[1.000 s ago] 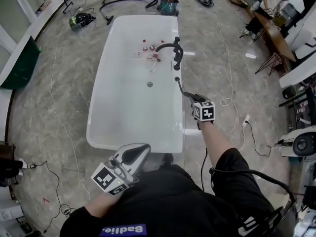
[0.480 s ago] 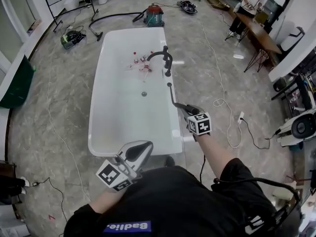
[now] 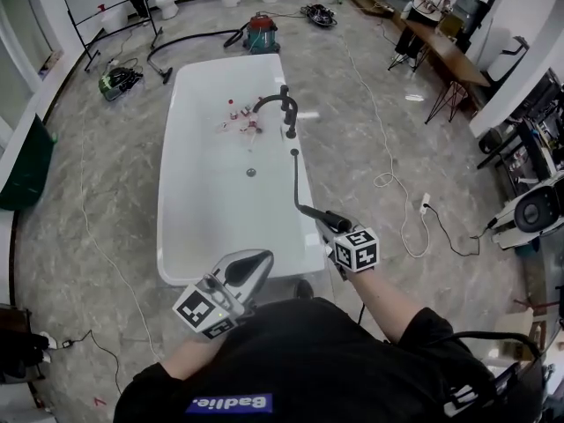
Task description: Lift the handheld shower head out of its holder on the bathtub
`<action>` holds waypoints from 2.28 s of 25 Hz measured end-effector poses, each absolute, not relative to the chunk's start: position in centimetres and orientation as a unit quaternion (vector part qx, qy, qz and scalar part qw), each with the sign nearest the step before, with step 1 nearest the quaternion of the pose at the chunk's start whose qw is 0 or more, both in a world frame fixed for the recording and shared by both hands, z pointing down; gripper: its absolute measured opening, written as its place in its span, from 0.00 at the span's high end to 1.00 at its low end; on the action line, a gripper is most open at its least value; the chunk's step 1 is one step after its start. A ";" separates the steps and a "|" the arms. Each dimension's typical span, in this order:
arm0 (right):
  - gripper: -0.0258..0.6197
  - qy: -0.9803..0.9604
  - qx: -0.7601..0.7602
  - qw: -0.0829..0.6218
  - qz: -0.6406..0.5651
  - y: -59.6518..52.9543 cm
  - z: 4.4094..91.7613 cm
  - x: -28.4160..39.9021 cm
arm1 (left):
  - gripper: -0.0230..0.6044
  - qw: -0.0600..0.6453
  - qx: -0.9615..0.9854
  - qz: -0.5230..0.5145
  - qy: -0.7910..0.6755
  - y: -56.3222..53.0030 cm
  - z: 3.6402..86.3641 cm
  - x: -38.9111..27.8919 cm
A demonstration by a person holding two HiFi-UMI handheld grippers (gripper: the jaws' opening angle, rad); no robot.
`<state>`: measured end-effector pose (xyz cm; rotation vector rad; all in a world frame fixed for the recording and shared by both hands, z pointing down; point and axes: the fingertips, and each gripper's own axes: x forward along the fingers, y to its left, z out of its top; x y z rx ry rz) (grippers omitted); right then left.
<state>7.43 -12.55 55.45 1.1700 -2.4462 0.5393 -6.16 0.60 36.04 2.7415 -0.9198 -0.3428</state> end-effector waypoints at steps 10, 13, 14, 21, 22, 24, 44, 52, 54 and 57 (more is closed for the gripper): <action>0.75 -0.881 0.400 0.161 0.192 -6.0 51.7 7.3 | 0.97 0.109 0.944 -0.105 -0.292 1.6 35.4 -5.0; 0.75 -0.883 0.397 0.147 0.203 -4.5 50.6 7.1 | 0.97 0.114 0.946 -0.102 -0.287 1.7 35.5 -4.7; 0.75 -0.882 0.398 0.141 0.211 -4.1 50.4 7.1 | 0.97 0.115 0.946 -0.101 -0.285 1.7 35.6 -4.5; 0.75 -0.883 0.394 0.120 0.224 -2.1 48.9 6.7 | 0.97 0.127 0.952 -0.095 -0.262 1.7 36.7 -3.2; 0.75 -0.883 0.395 0.120 0.223 -1.8 48.7 6.8 | 0.97 0.128 0.952 -0.094 -0.261 1.7 36.8 -3.0; 0.75 -0.884 0.395 0.114 0.223 -1.5 48.2 7.0 | 0.97 0.130 0.952 -0.094 -0.262 1.6 37.0 -2.6; 0.75 -0.908 0.367 0.096 0.175 -3.1 44.0 6.1 | 0.97 0.139 0.960 -0.064 -0.232 0.9 38.0 0.4; 0.75 -0.911 0.360 0.096 0.178 -3.6 43.8 6.2 | 0.97 0.135 0.959 -0.064 -0.240 0.1 37.6 0.4; 0.75 -0.912 0.357 0.097 0.177 -3.8 43.7 6.1 | 0.97 0.135 0.959 -0.063 -0.240 0.0 37.6 0.4; 0.75 -0.913 0.357 0.096 0.173 -3.8 43.7 6.1 | 0.97 0.133 0.959 -0.063 -0.240 0.1 37.8 0.5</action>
